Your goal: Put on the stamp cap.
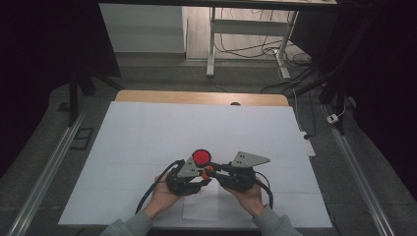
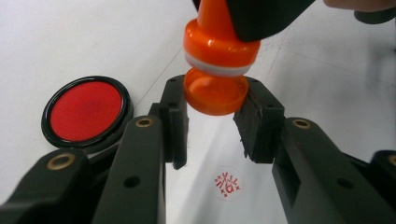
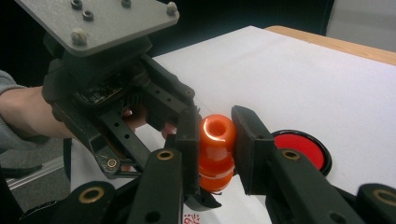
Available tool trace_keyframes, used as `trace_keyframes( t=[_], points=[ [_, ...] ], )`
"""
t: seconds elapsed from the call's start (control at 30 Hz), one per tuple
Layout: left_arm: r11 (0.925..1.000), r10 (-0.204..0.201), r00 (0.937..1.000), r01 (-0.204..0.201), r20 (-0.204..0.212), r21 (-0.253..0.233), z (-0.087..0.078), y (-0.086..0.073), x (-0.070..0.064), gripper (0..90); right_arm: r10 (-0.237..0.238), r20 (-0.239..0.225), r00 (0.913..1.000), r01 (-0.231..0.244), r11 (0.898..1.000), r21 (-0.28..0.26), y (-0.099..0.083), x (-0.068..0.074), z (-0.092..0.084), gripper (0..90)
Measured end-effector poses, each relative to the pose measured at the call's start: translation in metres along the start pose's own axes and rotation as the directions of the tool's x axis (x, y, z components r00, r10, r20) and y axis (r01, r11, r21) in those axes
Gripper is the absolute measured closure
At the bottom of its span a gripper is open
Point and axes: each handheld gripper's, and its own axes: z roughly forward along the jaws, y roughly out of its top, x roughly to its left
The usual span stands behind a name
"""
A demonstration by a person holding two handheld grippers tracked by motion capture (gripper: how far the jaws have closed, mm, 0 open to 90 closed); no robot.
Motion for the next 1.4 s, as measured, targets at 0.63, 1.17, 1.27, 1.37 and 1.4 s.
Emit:
trace_keyframes(
  t=[0.63,1.17,1.27,1.37,1.4],
  points=[
    [0.9999,0.001,1.0,-0.001,-0.003,-0.011,-0.0023,0.0007,0.0,65.0,-0.002,-0.006,1.0,0.002,1.0,0.01,-0.0021,0.0006,0.0025,72.6],
    [0.9998,0.005,0.9999,-0.006,-0.01,-0.017,-0.0041,0.0018,-0.0005,65.0,0.0,-0.01,1.0,0.0,1.0,0.016,-0.003,0.0006,0.0032,72.6],
    [0.9998,0.009,0.9999,-0.009,-0.012,-0.016,-0.0042,0.0019,-0.0007,65.1,-0.001,-0.009,1.0,0.002,1.0,0.016,-0.0031,0.0005,0.0033,72.6],
    [0.9999,0.008,0.9999,-0.008,-0.014,-0.013,-0.004,0.0018,-0.0012,65.1,-0.002,-0.008,1.0,0.002,1.0,0.017,-0.0035,0.0006,0.0037,72.6],
    [0.9999,0.008,0.9999,-0.008,-0.015,-0.013,-0.004,0.0018,-0.0012,65.2,-0.002,-0.007,1.0,0.002,1.0,0.017,-0.0035,0.0006,0.0037,72.6]
  ],
)
